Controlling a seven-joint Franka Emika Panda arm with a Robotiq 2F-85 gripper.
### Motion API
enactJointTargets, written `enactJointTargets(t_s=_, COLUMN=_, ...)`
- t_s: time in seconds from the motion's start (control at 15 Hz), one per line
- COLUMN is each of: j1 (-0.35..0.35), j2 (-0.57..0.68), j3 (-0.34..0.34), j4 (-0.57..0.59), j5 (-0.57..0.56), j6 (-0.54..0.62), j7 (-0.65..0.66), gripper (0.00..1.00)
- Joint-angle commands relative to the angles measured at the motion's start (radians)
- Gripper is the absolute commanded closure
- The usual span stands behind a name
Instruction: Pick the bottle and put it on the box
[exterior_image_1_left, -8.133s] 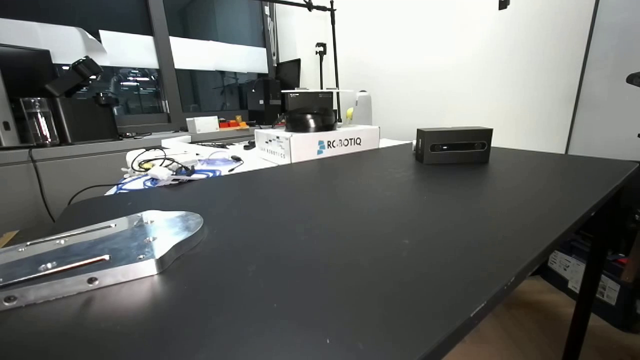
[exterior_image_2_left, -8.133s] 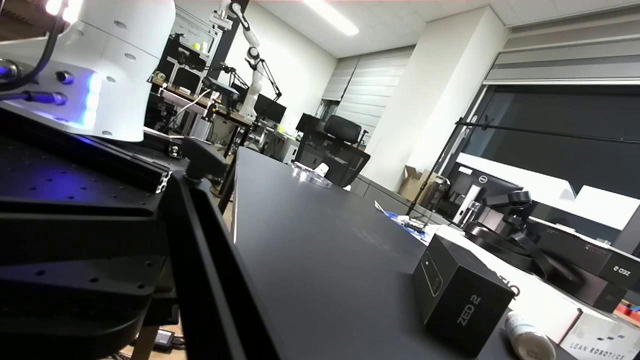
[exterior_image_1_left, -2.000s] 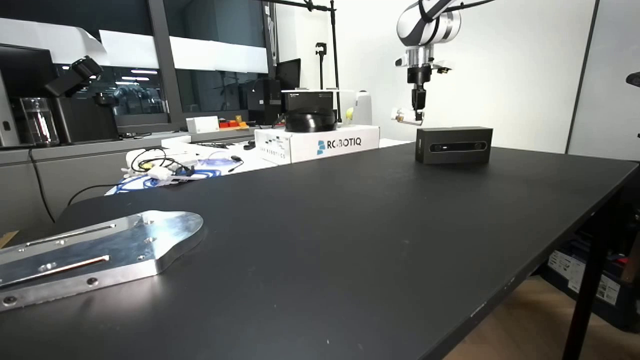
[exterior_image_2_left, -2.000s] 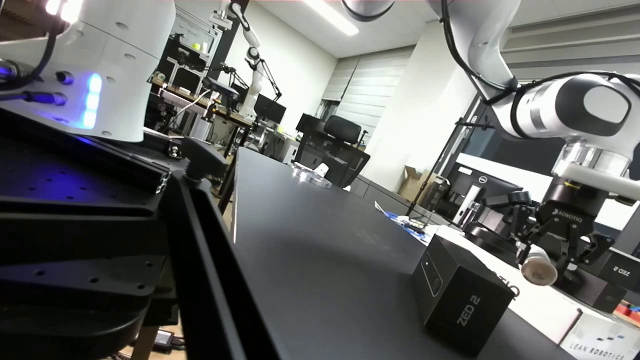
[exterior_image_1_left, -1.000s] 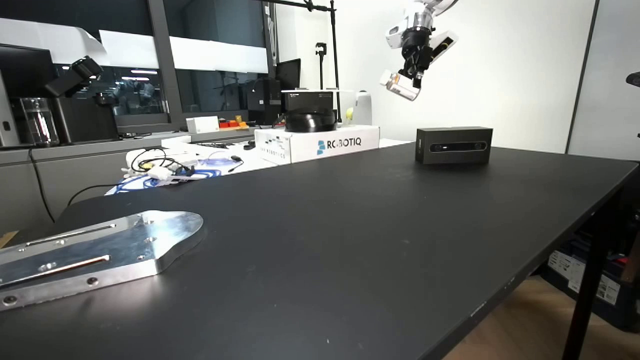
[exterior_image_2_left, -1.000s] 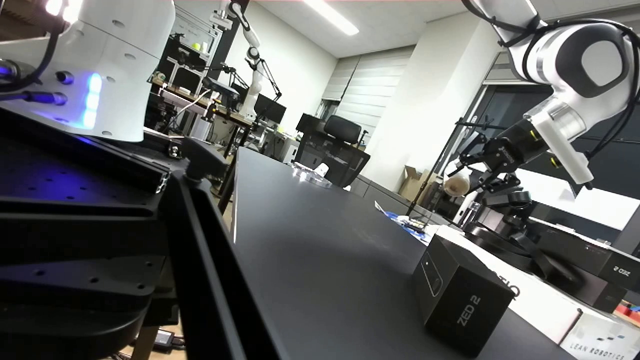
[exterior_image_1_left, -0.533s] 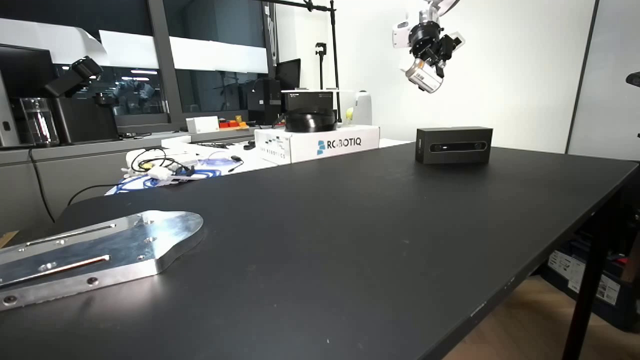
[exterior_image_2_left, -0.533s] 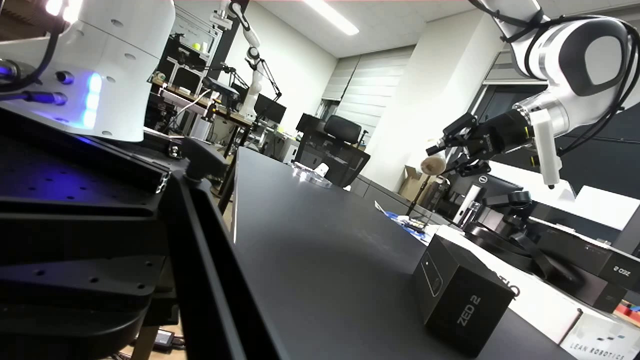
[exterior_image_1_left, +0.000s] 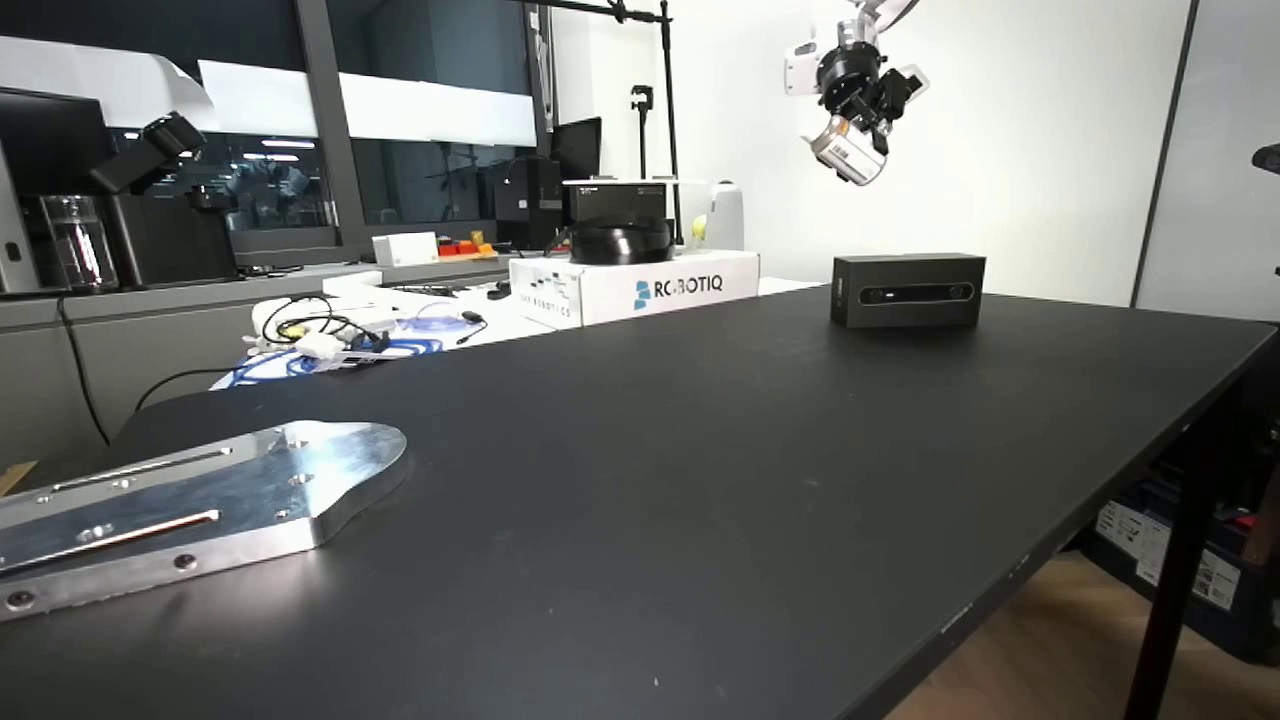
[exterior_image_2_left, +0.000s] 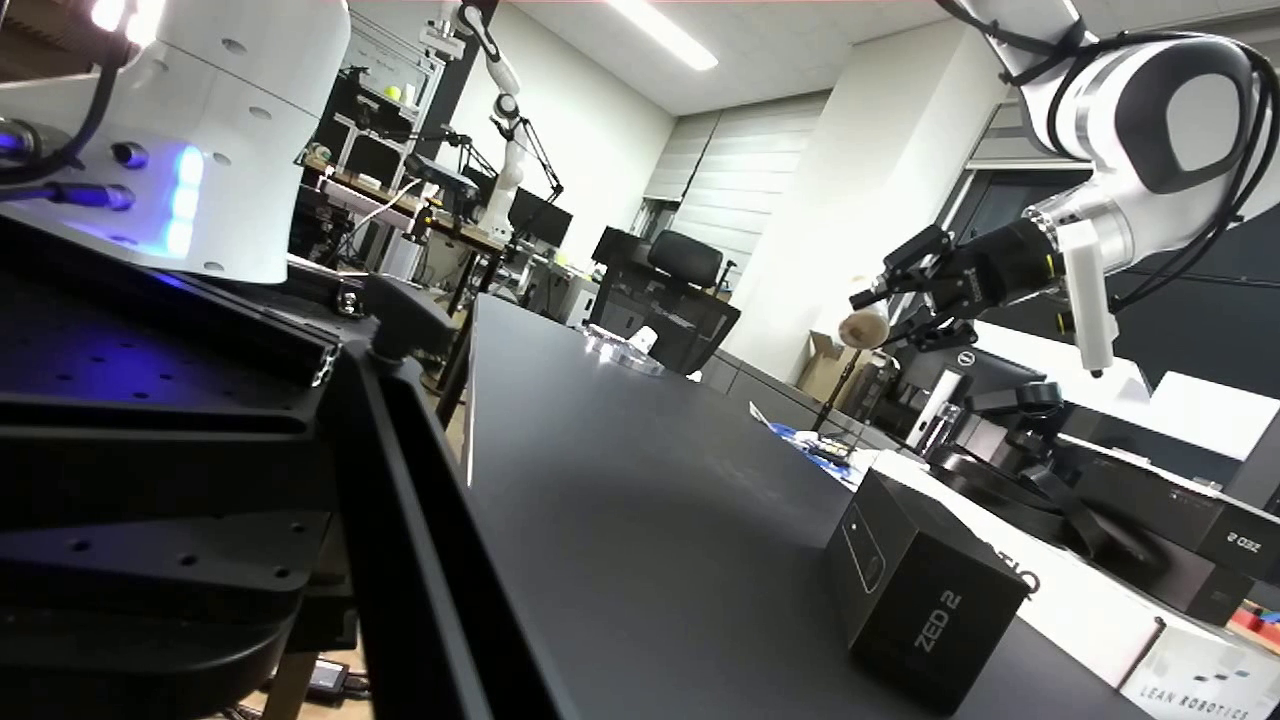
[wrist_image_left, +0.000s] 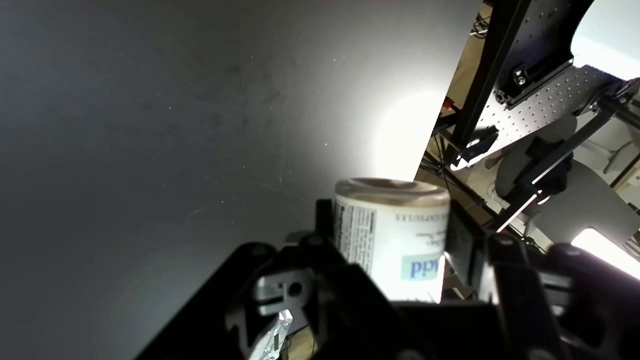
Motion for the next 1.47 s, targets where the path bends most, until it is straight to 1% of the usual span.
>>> enactJointTargets(t_s=0.0, j1=-0.021, j2=0.006, j3=0.012, j4=0.015, j5=0.007, j6=-0.018, j7=-0.069, gripper=0.7)
enactJointTargets(t_s=0.27, j1=-0.071, j2=0.005, j3=0.014, j4=0.026, j5=0.012, j6=-0.015, j7=-0.245, gripper=0.7)
enactJointTargets(t_s=0.53, j1=-0.169, j2=0.031, j3=0.023, j4=0.069, j5=0.062, j6=-0.067, j7=-0.406, gripper=0.7)
enactJointTargets(t_s=0.67, j1=-0.224, j2=0.061, j3=0.027, j4=0.106, j5=0.111, j6=-0.112, j7=-0.457, gripper=0.7)
enactJointTargets(t_s=0.73, j1=-0.216, j2=0.078, j3=-0.027, j4=0.138, j5=0.167, j6=-0.146, j7=-0.492, gripper=0.7)
enactJointTargets(t_s=0.93, j1=-0.266, j2=0.141, j3=-0.037, j4=0.214, j5=0.265, j6=-0.206, j7=-0.482, gripper=0.7)
enactJointTargets(t_s=1.0, j1=-0.275, j2=0.164, j3=-0.039, j4=0.241, j5=0.293, j6=-0.212, j7=-0.459, gripper=0.7)
enactJointTargets(t_s=1.07, j1=-0.278, j2=0.182, j3=-0.049, j4=0.26, j5=0.329, j6=-0.199, j7=-0.376, gripper=0.7)
enactJointTargets(t_s=1.13, j1=-0.279, j2=0.118, j3=-0.039, j4=0.15, j5=0.278, j6=-0.162, j7=-0.453, gripper=0.45)
enactJointTargets(t_s=1.2, j1=-0.284, j2=0.135, j3=-0.042, j4=0.168, j5=0.3, j6=-0.162, j7=-0.433, gripper=0.45)
enactJointTargets(t_s=1.4, j1=-0.284, j2=0.159, j3=-0.043, j4=0.192, j5=0.315, j6=-0.162, j7=-0.416, gripper=0.45)
